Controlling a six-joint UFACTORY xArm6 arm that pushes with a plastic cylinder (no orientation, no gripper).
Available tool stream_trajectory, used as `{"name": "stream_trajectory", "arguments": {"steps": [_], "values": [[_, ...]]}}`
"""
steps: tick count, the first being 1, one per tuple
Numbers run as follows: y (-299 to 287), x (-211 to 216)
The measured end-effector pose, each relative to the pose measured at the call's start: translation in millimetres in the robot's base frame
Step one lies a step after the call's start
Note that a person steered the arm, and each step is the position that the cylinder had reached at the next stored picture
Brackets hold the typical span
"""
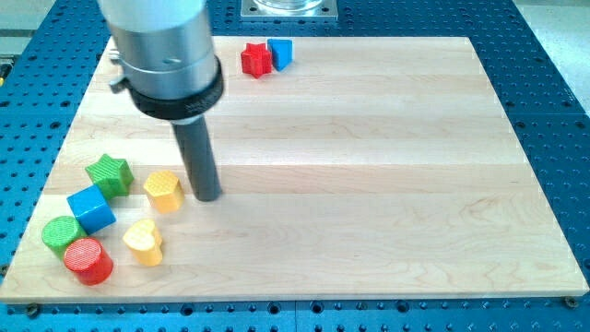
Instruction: Nudge the hexagon to the right of the blue cube
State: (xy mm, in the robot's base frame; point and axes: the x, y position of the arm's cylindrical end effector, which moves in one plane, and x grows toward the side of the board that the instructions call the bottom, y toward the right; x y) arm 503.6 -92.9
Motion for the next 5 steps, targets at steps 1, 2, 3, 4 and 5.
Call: {"name": "stream_trajectory", "arguments": {"steps": [1, 2, 3, 4, 5], "values": [[-4, -30], [-38, -38], [-65, -38], [-67, -32], [-48, -26]]}}
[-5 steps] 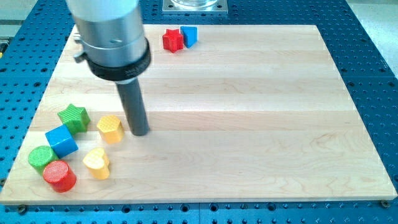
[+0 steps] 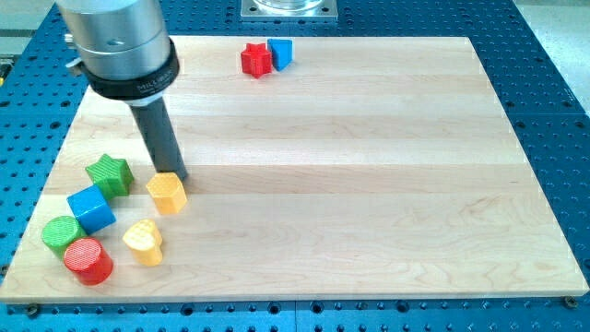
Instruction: Nudge the hexagon to the right of the blue cube
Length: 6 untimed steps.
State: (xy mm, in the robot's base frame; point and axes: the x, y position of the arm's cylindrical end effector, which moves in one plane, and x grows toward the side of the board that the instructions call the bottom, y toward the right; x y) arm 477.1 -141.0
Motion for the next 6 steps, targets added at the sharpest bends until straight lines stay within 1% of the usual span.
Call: {"name": "stream_trajectory", "arguments": {"steps": [1, 2, 3, 5, 6], "values": [[27, 8], [39, 12], [9, -15], [10, 23], [15, 21]]}}
